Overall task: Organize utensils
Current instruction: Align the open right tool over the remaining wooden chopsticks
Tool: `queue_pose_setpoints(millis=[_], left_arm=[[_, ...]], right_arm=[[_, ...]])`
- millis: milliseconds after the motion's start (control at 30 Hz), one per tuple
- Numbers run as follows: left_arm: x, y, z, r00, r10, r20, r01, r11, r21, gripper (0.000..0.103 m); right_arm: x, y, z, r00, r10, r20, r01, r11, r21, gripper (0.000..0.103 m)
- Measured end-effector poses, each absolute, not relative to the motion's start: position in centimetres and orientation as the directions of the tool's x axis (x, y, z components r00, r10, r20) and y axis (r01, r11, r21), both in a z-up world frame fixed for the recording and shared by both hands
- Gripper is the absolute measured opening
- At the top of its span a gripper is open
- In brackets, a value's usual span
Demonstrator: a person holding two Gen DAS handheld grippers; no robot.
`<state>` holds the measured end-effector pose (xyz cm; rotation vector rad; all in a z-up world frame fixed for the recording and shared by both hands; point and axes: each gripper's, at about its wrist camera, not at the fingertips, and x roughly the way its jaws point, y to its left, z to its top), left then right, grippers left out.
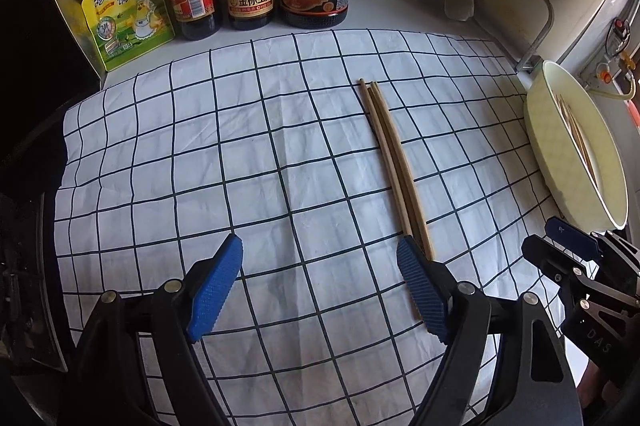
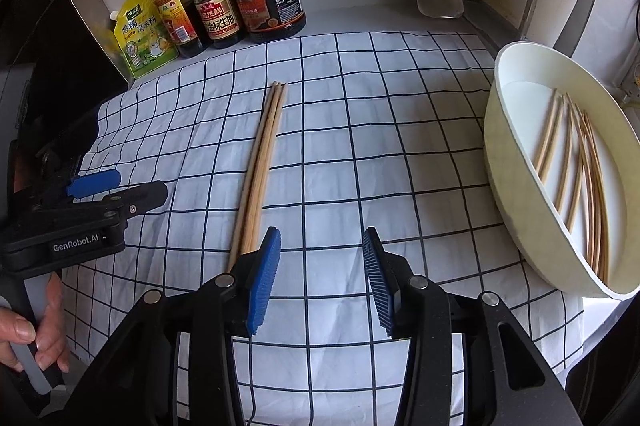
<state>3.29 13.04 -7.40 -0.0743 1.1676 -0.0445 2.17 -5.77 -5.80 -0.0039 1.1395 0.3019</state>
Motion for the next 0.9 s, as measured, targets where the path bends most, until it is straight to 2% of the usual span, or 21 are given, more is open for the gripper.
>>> queue_pose_setpoints(millis=[900], left_arm=[[4.2,13.8,-9.7,0.364,-0.089,-0.927,-0.026,0.994,-0.106,0.079]], right_arm=[[3.8,-2.2,-10.3,0.354,0.232,-0.906,-0.264,0.954,0.141,0.044]])
